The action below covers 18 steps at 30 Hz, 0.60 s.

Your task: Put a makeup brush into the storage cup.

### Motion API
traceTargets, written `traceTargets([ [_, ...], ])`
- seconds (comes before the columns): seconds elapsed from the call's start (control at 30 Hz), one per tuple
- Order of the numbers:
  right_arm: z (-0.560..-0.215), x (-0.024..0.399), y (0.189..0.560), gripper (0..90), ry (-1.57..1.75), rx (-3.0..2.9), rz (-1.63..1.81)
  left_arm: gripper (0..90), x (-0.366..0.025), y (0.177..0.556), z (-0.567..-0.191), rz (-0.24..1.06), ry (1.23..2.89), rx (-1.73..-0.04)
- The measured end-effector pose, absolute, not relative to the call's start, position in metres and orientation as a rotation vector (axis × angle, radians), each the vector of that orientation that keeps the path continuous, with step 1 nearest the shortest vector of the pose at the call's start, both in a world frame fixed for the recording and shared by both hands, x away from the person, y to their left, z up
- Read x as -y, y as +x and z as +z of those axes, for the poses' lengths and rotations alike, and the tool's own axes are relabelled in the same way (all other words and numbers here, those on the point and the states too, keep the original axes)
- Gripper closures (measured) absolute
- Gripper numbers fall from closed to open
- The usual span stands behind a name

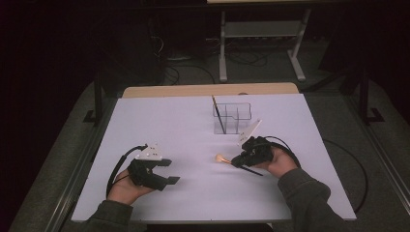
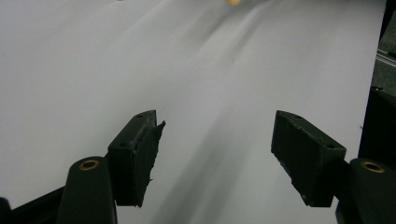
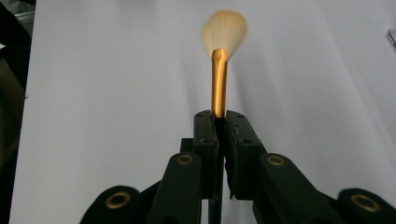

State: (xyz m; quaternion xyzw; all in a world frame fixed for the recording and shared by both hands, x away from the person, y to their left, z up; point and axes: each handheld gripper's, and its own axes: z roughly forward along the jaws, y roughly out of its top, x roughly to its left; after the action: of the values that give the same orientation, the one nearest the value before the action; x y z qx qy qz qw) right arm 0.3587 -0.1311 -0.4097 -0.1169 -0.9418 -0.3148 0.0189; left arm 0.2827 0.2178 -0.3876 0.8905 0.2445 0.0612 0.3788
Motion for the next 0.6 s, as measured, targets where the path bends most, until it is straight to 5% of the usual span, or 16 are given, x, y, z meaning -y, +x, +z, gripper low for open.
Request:
traceTargets([
  [0.6,-0.43,0.113,0.352,82.5,-0.343,3.02,-0.789,31.5,-0.228,0.283,-0.389,0.159,2.26,-0.651],
])
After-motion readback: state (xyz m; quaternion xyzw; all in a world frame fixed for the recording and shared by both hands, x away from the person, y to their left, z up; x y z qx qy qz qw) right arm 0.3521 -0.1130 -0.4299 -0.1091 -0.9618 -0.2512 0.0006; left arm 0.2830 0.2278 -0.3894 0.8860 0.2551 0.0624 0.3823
